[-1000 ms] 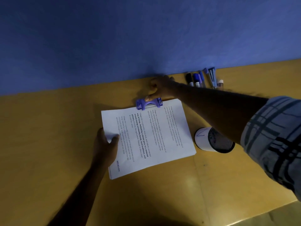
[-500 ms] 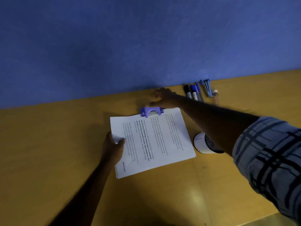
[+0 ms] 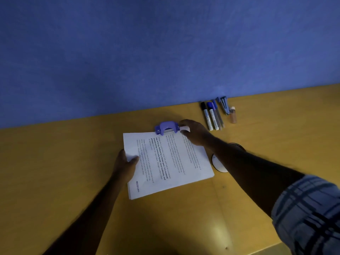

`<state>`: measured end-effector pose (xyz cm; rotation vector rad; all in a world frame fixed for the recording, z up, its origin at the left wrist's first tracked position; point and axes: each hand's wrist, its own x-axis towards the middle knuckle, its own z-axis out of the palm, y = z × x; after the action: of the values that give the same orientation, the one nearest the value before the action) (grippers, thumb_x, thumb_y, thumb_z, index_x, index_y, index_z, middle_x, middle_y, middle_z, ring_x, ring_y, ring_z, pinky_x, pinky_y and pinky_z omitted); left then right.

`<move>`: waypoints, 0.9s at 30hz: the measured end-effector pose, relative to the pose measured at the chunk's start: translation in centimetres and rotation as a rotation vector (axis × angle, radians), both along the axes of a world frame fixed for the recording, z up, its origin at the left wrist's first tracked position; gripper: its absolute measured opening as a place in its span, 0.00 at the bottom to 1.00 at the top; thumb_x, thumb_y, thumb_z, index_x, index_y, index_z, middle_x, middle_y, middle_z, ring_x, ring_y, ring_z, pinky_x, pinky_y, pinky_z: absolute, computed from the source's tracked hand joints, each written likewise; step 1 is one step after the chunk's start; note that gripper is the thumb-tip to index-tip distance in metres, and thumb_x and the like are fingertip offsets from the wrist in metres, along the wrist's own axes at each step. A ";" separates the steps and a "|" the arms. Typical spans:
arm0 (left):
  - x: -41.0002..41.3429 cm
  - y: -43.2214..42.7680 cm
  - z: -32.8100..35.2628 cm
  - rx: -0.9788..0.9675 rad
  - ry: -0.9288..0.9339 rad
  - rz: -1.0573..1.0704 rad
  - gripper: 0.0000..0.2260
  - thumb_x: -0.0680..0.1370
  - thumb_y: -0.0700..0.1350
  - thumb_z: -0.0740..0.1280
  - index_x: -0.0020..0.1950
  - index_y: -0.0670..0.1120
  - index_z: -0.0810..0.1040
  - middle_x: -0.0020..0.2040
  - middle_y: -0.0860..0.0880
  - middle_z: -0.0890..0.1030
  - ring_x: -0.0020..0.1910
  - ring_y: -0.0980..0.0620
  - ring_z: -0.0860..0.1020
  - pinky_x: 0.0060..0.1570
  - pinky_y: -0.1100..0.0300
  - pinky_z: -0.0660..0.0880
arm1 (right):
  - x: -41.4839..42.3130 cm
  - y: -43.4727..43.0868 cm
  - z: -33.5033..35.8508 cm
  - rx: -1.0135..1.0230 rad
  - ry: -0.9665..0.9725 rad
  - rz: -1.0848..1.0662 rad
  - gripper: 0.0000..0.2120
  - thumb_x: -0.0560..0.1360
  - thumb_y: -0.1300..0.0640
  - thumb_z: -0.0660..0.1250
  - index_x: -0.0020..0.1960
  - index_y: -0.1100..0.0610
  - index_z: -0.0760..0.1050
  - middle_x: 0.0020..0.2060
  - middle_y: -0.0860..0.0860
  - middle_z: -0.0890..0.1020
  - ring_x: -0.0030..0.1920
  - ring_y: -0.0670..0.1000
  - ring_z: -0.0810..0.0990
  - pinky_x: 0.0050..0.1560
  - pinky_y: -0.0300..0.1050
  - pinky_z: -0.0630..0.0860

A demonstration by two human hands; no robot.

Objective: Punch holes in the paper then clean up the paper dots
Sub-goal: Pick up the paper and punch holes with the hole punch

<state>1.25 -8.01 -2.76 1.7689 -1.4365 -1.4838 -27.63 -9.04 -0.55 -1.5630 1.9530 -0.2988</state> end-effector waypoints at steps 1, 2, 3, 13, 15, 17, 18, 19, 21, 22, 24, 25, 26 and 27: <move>0.1 -0.1 0.1 0.002 0.004 0.004 0.18 0.78 0.37 0.67 0.67 0.39 0.71 0.60 0.39 0.79 0.53 0.43 0.80 0.48 0.51 0.79 | 0.2 -0.1 0.1 -0.023 0.013 0.022 0.18 0.79 0.55 0.66 0.68 0.55 0.72 0.64 0.52 0.78 0.63 0.53 0.76 0.61 0.50 0.75; 0.1 -0.2 0.1 0.009 0.005 0.007 0.18 0.78 0.37 0.67 0.67 0.38 0.71 0.60 0.38 0.79 0.54 0.41 0.80 0.52 0.47 0.79 | 0.5 -0.3 0.3 -0.052 0.035 0.052 0.19 0.78 0.53 0.67 0.68 0.54 0.72 0.64 0.52 0.78 0.62 0.52 0.76 0.61 0.50 0.75; 0.1 -0.3 0.1 0.016 0.003 0.005 0.18 0.78 0.37 0.67 0.67 0.38 0.70 0.60 0.38 0.79 0.55 0.41 0.80 0.54 0.45 0.78 | 0.8 -0.6 0.5 -0.083 0.071 0.086 0.20 0.78 0.53 0.67 0.68 0.54 0.72 0.64 0.52 0.78 0.62 0.53 0.76 0.60 0.50 0.75; 0.4 0.2 0.1 0.000 -0.051 -0.026 0.17 0.78 0.39 0.67 0.67 0.40 0.72 0.60 0.40 0.79 0.55 0.42 0.79 0.54 0.47 0.78 | 1.6 -3.1 1.1 -0.066 0.433 0.172 0.19 0.78 0.50 0.67 0.68 0.47 0.74 0.64 0.49 0.79 0.64 0.54 0.75 0.62 0.52 0.71; 0.6 0.6 0.2 -0.006 -0.053 -0.027 0.18 0.78 0.39 0.67 0.67 0.41 0.72 0.60 0.41 0.79 0.54 0.43 0.80 0.52 0.49 0.78 | 1.5 -3.4 1.1 -0.057 0.440 0.174 0.18 0.78 0.51 0.66 0.68 0.46 0.74 0.64 0.48 0.79 0.65 0.54 0.74 0.62 0.52 0.70; 0.8 1.0 0.2 -0.012 -0.048 -0.018 0.18 0.78 0.39 0.67 0.67 0.42 0.72 0.60 0.42 0.79 0.53 0.45 0.79 0.49 0.52 0.77 | 1.4 -3.6 1.0 -0.042 0.439 0.180 0.18 0.79 0.52 0.66 0.68 0.47 0.74 0.65 0.49 0.78 0.65 0.54 0.74 0.62 0.52 0.70; 0.9 1.2 0.2 -0.014 -0.043 -0.012 0.18 0.78 0.39 0.67 0.68 0.42 0.72 0.61 0.42 0.79 0.54 0.45 0.79 0.49 0.52 0.77 | 1.4 -3.7 1.0 -0.031 0.425 0.184 0.18 0.79 0.53 0.66 0.68 0.48 0.74 0.65 0.49 0.78 0.65 0.54 0.74 0.61 0.51 0.71; 1.0 1.4 0.3 -0.012 -0.041 -0.005 0.18 0.78 0.39 0.67 0.68 0.42 0.71 0.61 0.42 0.79 0.54 0.44 0.79 0.49 0.52 0.77 | 1.3 -3.6 0.9 -0.020 0.395 0.181 0.18 0.79 0.54 0.66 0.69 0.49 0.74 0.65 0.50 0.79 0.64 0.54 0.75 0.60 0.50 0.73; 1.1 1.8 0.4 0.000 -0.040 0.018 0.19 0.78 0.39 0.67 0.68 0.41 0.71 0.61 0.41 0.79 0.55 0.42 0.79 0.52 0.49 0.78 | 1.5 -3.2 0.9 -0.024 0.270 0.105 0.19 0.80 0.57 0.65 0.70 0.51 0.72 0.65 0.52 0.79 0.63 0.54 0.77 0.59 0.50 0.77; 1.2 2.0 0.5 0.006 -0.037 0.025 0.19 0.78 0.39 0.67 0.68 0.41 0.71 0.60 0.41 0.79 0.55 0.42 0.80 0.51 0.48 0.78 | 1.7 -2.6 1.0 -0.053 0.183 0.010 0.19 0.80 0.59 0.64 0.70 0.52 0.72 0.64 0.53 0.79 0.61 0.55 0.78 0.58 0.51 0.78; 1.4 2.6 0.8 0.006 -0.020 0.022 0.17 0.78 0.39 0.67 0.66 0.41 0.72 0.58 0.41 0.80 0.52 0.44 0.81 0.47 0.50 0.79 | 2.6 -0.7 1.4 -0.164 0.048 -0.205 0.16 0.79 0.60 0.62 0.66 0.54 0.74 0.60 0.54 0.81 0.56 0.54 0.80 0.53 0.50 0.79; 1.5 2.9 0.9 0.002 -0.004 0.018 0.15 0.78 0.38 0.67 0.65 0.41 0.73 0.56 0.41 0.81 0.51 0.44 0.81 0.47 0.50 0.79 | 3.2 0.6 1.5 -0.216 0.032 -0.278 0.12 0.79 0.59 0.62 0.61 0.55 0.77 0.55 0.54 0.83 0.51 0.53 0.81 0.49 0.48 0.79; 1.6 3.3 1.0 0.004 0.016 0.017 0.15 0.78 0.38 0.66 0.64 0.41 0.73 0.56 0.41 0.81 0.51 0.44 0.81 0.48 0.49 0.80 | 4.0 2.2 1.4 -0.243 0.011 -0.321 0.09 0.79 0.57 0.62 0.55 0.56 0.79 0.50 0.54 0.84 0.46 0.52 0.81 0.45 0.47 0.78; 1.8 3.8 1.2 0.012 0.037 0.017 0.14 0.78 0.37 0.66 0.63 0.41 0.74 0.55 0.42 0.81 0.52 0.44 0.81 0.49 0.48 0.80 | 4.8 4.1 1.3 -0.244 -0.047 -0.355 0.08 0.79 0.55 0.63 0.48 0.57 0.80 0.44 0.54 0.84 0.41 0.51 0.80 0.42 0.48 0.78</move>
<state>3.07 -4.21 -1.57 1.7468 -1.3936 -1.5123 -22.84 -4.96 0.75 -1.3269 2.2178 -0.7375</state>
